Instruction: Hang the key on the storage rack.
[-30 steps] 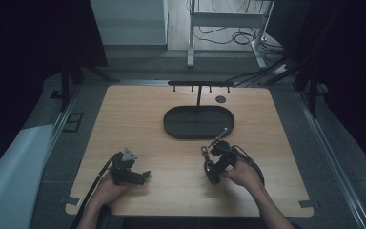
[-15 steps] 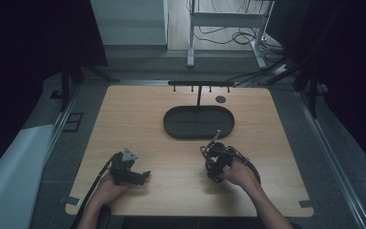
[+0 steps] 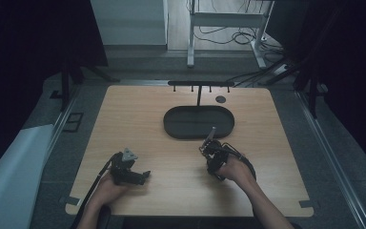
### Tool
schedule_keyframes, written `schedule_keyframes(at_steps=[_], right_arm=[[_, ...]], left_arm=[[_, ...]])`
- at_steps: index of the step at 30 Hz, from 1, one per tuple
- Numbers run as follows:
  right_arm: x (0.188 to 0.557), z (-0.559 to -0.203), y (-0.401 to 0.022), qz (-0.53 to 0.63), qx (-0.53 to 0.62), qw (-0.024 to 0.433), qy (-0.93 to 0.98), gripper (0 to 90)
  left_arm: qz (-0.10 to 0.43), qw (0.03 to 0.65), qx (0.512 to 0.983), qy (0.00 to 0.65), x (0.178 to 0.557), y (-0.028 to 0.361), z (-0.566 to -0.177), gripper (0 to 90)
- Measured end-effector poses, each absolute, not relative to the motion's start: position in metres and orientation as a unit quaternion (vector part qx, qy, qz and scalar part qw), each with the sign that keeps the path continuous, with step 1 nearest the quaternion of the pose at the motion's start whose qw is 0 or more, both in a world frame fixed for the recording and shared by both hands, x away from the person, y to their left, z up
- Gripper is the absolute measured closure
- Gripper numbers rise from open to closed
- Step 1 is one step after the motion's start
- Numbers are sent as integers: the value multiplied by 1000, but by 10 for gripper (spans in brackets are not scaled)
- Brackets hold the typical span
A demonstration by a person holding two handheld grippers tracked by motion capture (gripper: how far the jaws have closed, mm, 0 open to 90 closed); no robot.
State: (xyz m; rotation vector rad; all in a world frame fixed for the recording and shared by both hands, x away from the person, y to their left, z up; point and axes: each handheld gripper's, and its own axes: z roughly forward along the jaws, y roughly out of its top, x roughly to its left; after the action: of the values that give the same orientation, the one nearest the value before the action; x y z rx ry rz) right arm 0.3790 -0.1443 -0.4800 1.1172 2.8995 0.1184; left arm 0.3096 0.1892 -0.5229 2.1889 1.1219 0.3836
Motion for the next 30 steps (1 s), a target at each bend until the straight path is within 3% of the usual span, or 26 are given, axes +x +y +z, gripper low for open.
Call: schedule_keyframes(at_steps=[11,30], right_arm=[[380,-476,-151,45,336,28,941,478],[397,-417,-171,94,345,22,934,490]], left_arm=[[146,320,833,427,310,189,-523,0],[146,322,832,428,310,189,-523,0]])
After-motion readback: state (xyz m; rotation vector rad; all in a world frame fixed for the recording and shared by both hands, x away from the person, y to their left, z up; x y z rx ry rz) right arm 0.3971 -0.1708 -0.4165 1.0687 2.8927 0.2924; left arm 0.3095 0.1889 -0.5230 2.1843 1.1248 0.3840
